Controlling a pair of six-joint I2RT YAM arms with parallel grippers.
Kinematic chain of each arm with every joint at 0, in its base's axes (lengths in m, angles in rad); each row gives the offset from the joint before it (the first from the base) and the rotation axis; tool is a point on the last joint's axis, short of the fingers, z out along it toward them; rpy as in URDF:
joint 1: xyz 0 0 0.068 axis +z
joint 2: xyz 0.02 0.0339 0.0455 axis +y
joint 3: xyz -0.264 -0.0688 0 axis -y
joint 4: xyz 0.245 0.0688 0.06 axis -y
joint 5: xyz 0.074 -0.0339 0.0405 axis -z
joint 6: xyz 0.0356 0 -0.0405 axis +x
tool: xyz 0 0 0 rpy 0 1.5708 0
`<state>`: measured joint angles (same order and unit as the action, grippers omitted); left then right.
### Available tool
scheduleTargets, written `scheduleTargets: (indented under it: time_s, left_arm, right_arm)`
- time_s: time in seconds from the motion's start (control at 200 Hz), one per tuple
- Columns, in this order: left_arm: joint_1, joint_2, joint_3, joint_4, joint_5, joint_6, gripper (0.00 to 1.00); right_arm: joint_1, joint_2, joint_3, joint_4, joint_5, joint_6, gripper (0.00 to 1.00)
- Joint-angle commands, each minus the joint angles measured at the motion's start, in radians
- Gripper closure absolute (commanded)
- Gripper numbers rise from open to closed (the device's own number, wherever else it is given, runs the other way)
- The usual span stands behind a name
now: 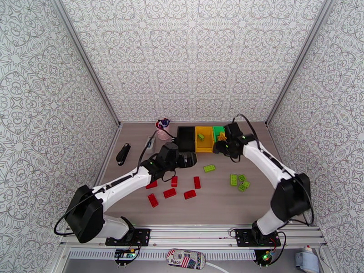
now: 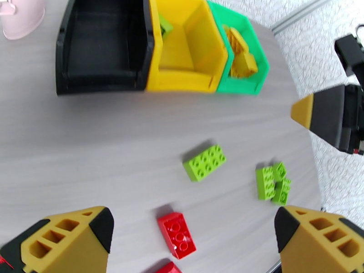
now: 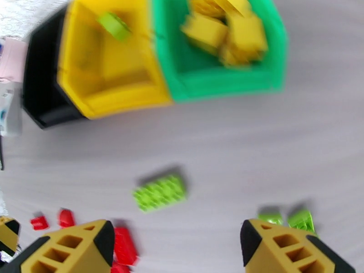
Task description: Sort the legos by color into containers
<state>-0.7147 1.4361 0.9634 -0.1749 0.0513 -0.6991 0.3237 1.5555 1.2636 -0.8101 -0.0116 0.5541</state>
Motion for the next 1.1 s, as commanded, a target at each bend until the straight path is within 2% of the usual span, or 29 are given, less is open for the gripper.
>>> scheduleTargets:
  time_s: [0.0, 0.16, 0.385, 0.635, 1.095]
  left_arm:
    - [-0.038, -0.006, -0.034, 0.031, -0.032, -0.002, 0.01]
    - [-0.085, 0.015, -0.076, 0.077, -0.047, -0.043, 0.01]
    - [-0.146, 0.093, -0.096, 0.115, -0.051, -0.099, 0.01]
    - [-0.188, 0.127, -0.111, 0.155, -0.055, -0.141, 0.02]
    - [-0.190, 0.130, -0.109, 0.153, -0.062, -0.146, 0.02]
  right_arm:
    - [-0.029, -0.077, -0.145, 0.051, 0.029, 0.037, 0.24]
    - [-0.058, -0.149, -0.306, 0.087, 0.021, 0.059, 0.28]
    - [-0.084, -0.186, -0.434, 0.137, 0.009, 0.081, 0.33]
    - [-0.090, -0.144, -0.477, 0.176, -0.004, 0.080, 0.35]
    - [-0.091, -0.060, -0.498, 0.228, -0.036, 0.068, 0.39]
